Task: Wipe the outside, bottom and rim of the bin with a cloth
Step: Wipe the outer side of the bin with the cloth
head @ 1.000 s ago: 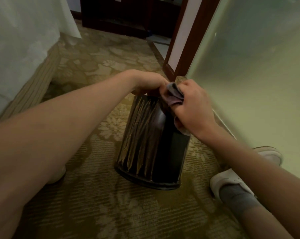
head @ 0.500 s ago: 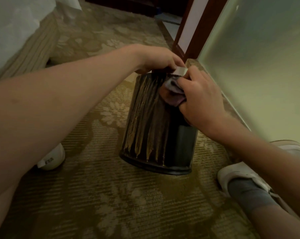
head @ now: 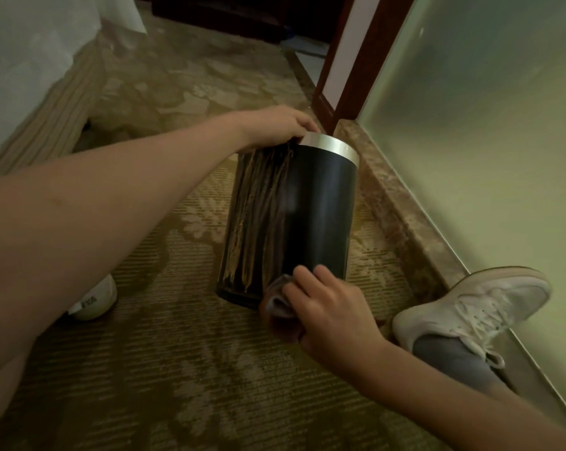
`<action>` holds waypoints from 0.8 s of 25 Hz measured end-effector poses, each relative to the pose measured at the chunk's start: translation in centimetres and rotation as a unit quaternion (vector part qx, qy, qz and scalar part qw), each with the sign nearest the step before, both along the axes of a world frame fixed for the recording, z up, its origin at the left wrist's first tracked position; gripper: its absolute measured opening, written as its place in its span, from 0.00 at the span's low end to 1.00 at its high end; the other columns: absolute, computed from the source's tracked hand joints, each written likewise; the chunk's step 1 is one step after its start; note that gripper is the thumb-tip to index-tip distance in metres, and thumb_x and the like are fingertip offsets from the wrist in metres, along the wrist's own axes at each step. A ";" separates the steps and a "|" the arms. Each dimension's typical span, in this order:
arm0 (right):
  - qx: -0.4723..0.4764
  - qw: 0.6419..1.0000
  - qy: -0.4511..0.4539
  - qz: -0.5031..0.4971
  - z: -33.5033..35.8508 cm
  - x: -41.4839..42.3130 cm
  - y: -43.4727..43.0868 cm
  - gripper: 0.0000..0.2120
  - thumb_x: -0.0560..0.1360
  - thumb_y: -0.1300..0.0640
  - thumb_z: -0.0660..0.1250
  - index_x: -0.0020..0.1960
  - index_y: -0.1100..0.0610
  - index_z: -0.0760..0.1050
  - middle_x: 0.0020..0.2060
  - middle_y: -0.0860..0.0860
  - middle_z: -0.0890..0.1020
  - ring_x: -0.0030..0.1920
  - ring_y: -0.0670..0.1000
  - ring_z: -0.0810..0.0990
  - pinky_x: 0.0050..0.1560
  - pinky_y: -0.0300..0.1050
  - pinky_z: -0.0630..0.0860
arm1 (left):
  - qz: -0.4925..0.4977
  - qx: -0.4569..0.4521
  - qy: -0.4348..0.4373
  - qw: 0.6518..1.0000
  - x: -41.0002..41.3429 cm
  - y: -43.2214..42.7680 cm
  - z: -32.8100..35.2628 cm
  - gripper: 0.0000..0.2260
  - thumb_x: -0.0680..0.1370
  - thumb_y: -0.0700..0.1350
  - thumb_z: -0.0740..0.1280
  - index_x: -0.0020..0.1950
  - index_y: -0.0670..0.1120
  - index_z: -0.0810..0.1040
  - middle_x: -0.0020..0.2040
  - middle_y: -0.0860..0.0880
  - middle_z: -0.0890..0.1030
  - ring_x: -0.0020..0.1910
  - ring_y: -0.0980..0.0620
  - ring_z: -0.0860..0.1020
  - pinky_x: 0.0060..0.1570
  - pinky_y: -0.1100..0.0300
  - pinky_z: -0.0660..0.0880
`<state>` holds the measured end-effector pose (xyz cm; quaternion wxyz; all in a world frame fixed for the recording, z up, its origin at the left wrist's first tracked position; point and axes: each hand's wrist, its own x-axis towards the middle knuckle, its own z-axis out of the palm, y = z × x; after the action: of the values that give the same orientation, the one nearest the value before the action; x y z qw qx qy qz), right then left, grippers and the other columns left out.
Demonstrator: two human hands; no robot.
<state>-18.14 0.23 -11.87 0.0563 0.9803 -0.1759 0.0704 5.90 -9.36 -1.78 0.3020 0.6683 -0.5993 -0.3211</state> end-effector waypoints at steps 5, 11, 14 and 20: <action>0.493 0.839 -0.103 -0.205 4.2 -1.3 -1.5 0.05 0.74 0.53 0.70 0.45 0.54 0.81 0.40 0.51 0.85 0.42 0.52 0.84 0.42 0.43 0.80 | -0.034 -0.025 -0.064 0.997 -0.7 0.3 0.6 0.10 0.80 0.47 0.61 0.52 0.46 0.81 0.50 0.47 0.79 0.52 0.48 0.77 0.45 0.60 0.69; 0.557 0.687 -0.374 -0.278 11.3 -0.4 -7.2 0.13 0.68 0.60 0.76 0.52 0.61 0.82 0.42 0.55 0.87 0.41 0.52 0.86 0.42 0.43 0.82 | -0.036 0.010 -0.001 0.999 0.0 0.5 1.4 0.08 0.79 0.43 0.64 0.52 0.43 0.82 0.52 0.45 0.81 0.48 0.49 0.78 0.44 0.59 0.74; 0.381 0.815 -0.373 -0.226 11.7 2.3 -8.1 0.06 0.71 0.54 0.75 0.47 0.52 0.81 0.38 0.49 0.85 0.39 0.45 0.84 0.41 0.34 0.78 | -0.082 0.034 -0.004 0.996 -0.1 0.7 1.8 0.10 0.80 0.42 0.61 0.52 0.43 0.81 0.50 0.45 0.80 0.45 0.52 0.77 0.44 0.60 0.72; -0.114 0.970 -0.190 -0.101 8.2 5.9 -9.7 0.08 0.76 0.54 0.66 0.52 0.56 0.77 0.49 0.53 0.77 0.46 0.53 0.74 0.36 0.44 0.69 | -0.101 0.109 0.052 0.988 0.6 0.0 0.6 0.12 0.80 0.48 0.60 0.56 0.47 0.81 0.54 0.45 0.82 0.52 0.46 0.78 0.53 0.53 0.73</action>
<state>-12.29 -9.51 -3.71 0.1399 0.9131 -0.2723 0.2693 6.51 -9.36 -1.20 0.2243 0.6157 -0.6088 -0.4472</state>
